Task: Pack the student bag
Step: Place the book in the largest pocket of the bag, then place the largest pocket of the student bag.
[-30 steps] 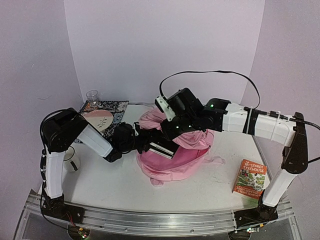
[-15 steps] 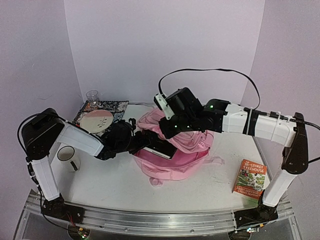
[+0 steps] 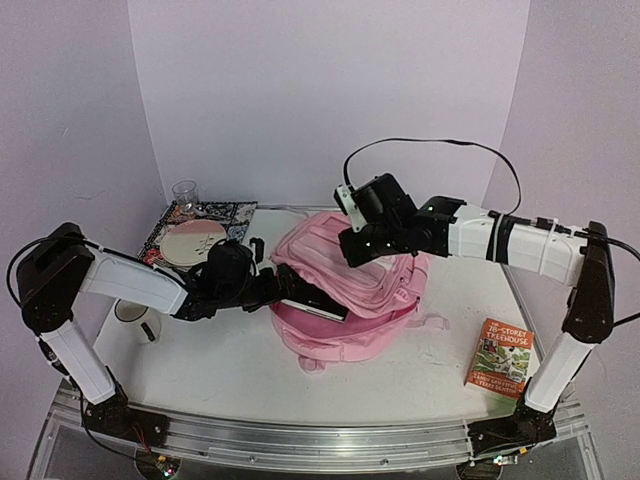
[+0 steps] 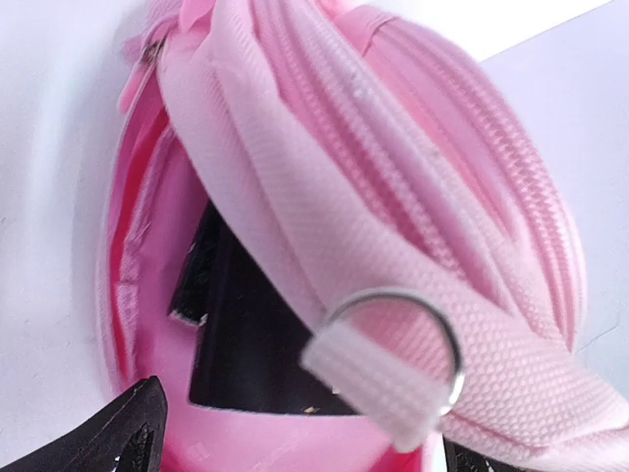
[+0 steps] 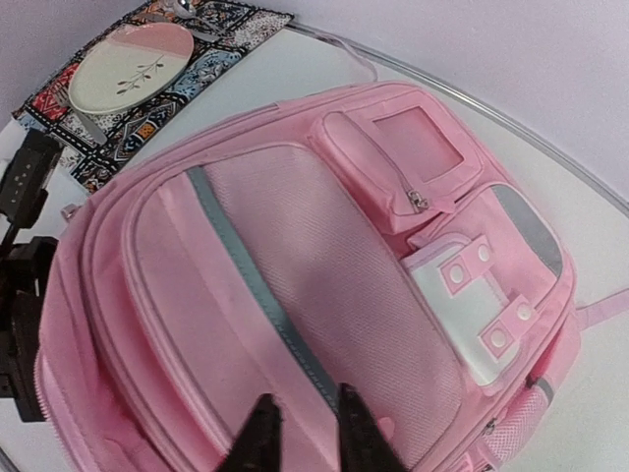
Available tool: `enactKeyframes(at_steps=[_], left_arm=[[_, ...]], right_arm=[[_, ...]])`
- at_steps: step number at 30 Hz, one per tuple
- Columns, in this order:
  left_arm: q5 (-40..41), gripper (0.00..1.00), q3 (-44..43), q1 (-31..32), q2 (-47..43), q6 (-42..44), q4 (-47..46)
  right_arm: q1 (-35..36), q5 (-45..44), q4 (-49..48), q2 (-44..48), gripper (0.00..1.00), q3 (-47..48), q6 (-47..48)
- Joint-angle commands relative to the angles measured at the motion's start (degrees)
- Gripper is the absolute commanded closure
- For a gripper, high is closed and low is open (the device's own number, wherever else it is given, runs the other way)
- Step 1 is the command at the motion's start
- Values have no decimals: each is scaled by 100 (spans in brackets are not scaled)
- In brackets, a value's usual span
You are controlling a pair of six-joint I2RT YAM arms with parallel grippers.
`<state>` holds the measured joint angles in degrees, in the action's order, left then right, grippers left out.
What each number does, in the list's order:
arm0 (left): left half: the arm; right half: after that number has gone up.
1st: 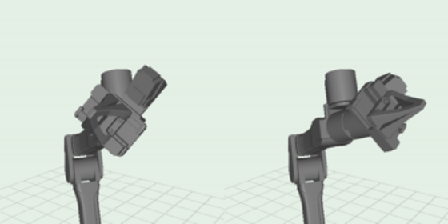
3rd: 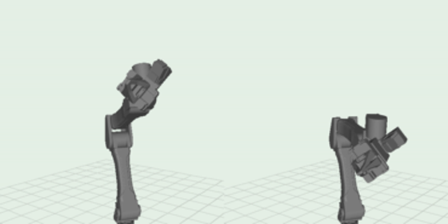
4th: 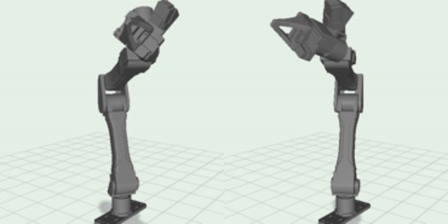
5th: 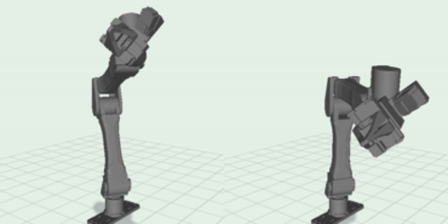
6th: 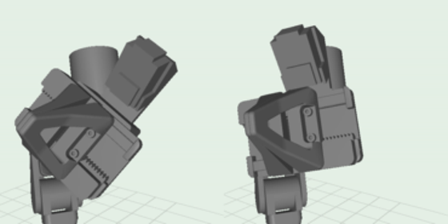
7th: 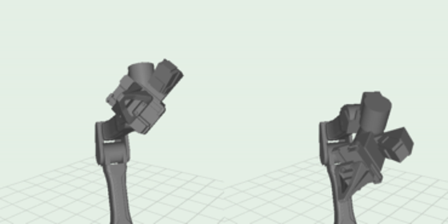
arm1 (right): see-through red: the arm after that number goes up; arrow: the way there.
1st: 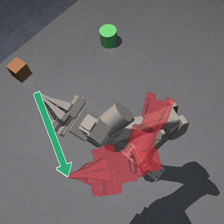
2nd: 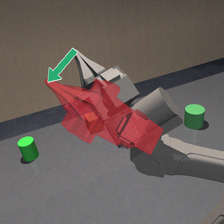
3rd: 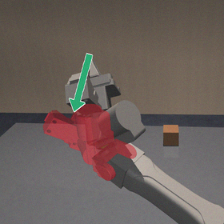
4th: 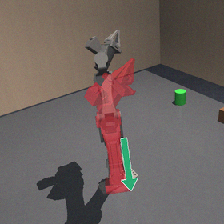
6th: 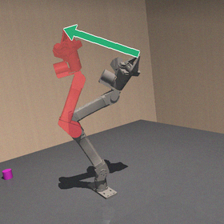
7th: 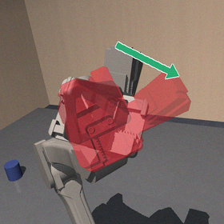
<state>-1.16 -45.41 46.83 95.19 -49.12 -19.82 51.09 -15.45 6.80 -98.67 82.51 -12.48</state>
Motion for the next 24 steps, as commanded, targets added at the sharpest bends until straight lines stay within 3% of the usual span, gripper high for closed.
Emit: enactKeyframes(at_steps=[1, 6, 11, 17, 24], left_arm=[[59, 1, -243, -15, -298, 288, 954], [448, 0, 208, -16, -949, 520, 1803], [944, 0, 589, -29, -1771, 576, 2670], [1553, 0, 756, -112, -2549, 583, 3446], [1612, 0, 757, -230, -3038, 580, 3559]], right_arm=[[-134, -24, -4, 453, 61, -447, -292], [-473, -143, 65, 1284, 27, -1351, -689], [-820, -398, 404, 2058, 5, -2237, -1197], [-1522, -174, 946, 2545, 2, -3015, -2020], [-2544, 218, 1113, 3096, 2, -4053, -2685]])
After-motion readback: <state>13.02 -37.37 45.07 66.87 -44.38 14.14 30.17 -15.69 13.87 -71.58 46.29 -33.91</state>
